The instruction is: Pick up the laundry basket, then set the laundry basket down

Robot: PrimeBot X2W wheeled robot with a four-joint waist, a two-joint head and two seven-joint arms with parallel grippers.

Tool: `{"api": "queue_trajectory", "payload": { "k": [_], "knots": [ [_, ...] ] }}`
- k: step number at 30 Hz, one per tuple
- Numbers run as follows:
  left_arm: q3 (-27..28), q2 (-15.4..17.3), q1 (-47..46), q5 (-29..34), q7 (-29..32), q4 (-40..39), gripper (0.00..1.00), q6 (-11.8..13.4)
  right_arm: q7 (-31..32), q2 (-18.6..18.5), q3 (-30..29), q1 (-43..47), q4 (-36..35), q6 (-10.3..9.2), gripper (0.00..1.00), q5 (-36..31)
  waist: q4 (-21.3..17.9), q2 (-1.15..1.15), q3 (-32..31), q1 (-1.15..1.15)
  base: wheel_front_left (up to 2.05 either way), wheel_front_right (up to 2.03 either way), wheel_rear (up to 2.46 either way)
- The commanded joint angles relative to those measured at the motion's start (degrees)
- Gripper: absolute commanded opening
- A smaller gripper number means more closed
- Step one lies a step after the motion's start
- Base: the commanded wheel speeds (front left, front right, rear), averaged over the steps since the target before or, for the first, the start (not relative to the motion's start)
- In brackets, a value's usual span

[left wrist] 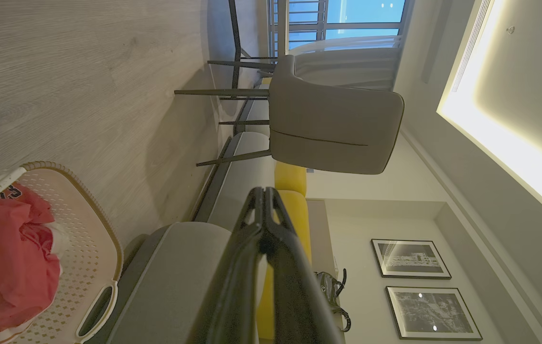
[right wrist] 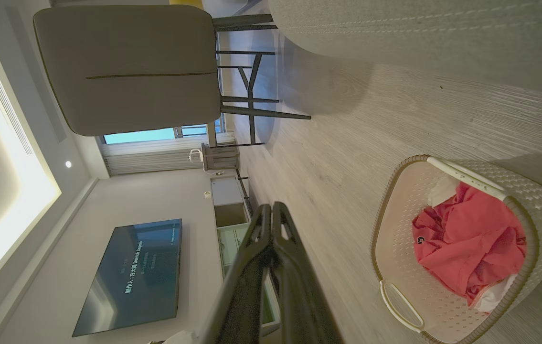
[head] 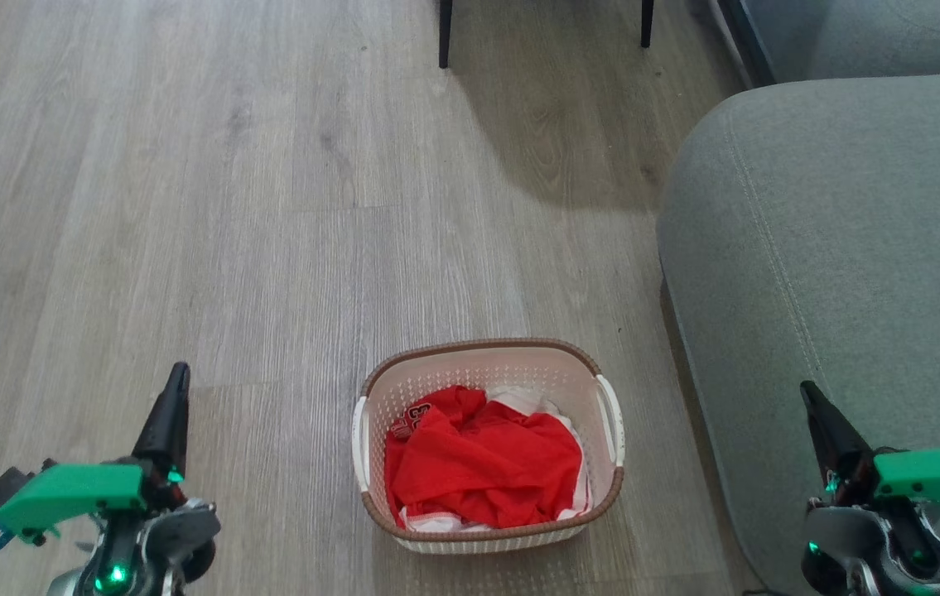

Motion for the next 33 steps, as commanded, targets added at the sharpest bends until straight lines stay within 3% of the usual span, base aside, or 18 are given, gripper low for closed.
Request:
{"api": "queue_trajectory", "payload": {
  "k": [1, 5, 6, 11, 22, 33],
  "knots": [
    [2.1, 0.3, -2.7, -0.2, 0.4, -1.7, 0.00, -0.4, 0.4, -0.4, 1.0, -2.8, -1.8, -0.08, 0.00, -0.6, 0.0, 0.00, 0.0, 0.00, 0.00, 0.00, 0.00],
    [2.1, 0.3, -2.7, -0.2, 0.4, -1.7, 0.00, -0.4, 0.4, -0.4, 1.0, -2.8, -1.8, -0.08, 0.00, -0.6, 0.0, 0.00, 0.0, 0.00, 0.00, 0.00, 0.00],
    [2.1, 0.3, -2.7, -0.2, 0.4, -1.7, 1.00, -0.4, 0.4, -0.4, 1.0, -2.8, -1.8, -0.08, 1.00, -0.6, 0.0, 0.00, 0.0, 0.00, 0.00, 0.00, 0.00],
    [-0.4, -0.1, 1.9, 0.0, -0.2, 3.2, 1.00, 0.1, -0.1, 0.6, 0.4, 1.7, 3.2, 0.00, 1.00, 0.0, 0.0, 0.00, 0.0, 0.00, 0.00, 0.00, 0.00],
    [-1.6, -0.1, 2.3, 1.8, -2.0, 1.4, 1.00, 0.1, -2.0, 0.5, 1.5, 2.0, 2.2, -0.01, 1.00, -2.0, 0.1, 0.00, -0.3, 0.00, 0.00, 0.00, 0.00],
    [-2.7, 0.0, 2.0, 8.7, -3.9, -1.6, 1.00, 1.1, -3.8, 0.4, 1.8, 1.9, -0.8, -0.01, 1.00, -10.1, 0.3, 0.00, -0.4, 0.00, 0.00, 0.00, 0.00]
  ]
}}
